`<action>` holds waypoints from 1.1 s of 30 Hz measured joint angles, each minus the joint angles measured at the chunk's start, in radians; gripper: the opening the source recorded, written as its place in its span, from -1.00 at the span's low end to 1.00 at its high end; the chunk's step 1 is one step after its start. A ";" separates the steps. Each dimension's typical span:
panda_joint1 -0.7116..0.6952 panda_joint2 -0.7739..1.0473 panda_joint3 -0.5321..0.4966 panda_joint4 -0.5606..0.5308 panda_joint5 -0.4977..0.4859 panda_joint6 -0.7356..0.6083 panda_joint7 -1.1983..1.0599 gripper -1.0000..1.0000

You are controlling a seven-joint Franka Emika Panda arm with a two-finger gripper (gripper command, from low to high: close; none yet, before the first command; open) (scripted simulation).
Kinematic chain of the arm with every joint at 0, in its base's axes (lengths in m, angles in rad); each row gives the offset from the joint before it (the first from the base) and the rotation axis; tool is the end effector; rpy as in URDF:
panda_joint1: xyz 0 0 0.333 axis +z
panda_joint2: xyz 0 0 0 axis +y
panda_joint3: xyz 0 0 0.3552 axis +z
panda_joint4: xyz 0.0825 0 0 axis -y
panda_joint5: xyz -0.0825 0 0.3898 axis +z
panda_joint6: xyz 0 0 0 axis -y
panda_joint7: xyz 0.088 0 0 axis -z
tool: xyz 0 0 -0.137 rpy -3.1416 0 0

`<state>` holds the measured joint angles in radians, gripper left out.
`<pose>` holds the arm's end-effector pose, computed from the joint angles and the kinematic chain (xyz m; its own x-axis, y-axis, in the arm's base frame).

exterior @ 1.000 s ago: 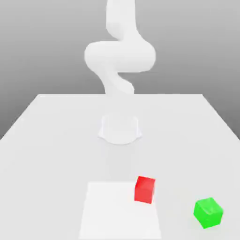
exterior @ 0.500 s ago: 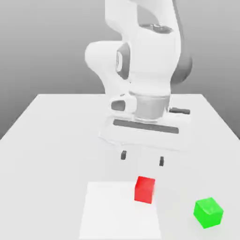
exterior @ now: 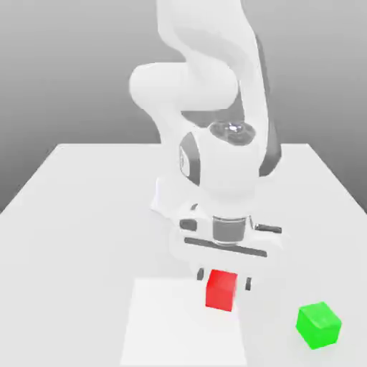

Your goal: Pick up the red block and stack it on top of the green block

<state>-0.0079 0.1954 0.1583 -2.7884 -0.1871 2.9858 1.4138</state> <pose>0.3735 0.0732 0.1578 0.4698 -0.8828 0.0007 -0.8827 -0.4698 -0.0072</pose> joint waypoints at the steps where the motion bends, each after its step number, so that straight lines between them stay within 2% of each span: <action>1: 0.017 0.020 -0.022 0.001 -0.015 0.017 0.010 0.00; 2: 0.030 0.036 -0.038 0.002 -0.027 0.029 0.018 -1.00; 9: 0.033 0.037 -0.041 0.002 -0.032 0.032 0.022 -1.00; 16: -0.029 -0.087 0.052 -0.009 0.093 -0.069 -0.065 -1.00; 24: -0.020 -0.209 0.075 -0.027 0.202 -0.183 -0.167 -1.00; 28: -0.003 -0.163 0.150 0.081 0.201 -0.263 -0.362 -1.00; 33: 0.074 -0.084 0.214 0.257 0.133 -0.364 -0.634 -1.00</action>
<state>0.0663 0.1117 0.3719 -2.5317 -0.0542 2.6216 0.7797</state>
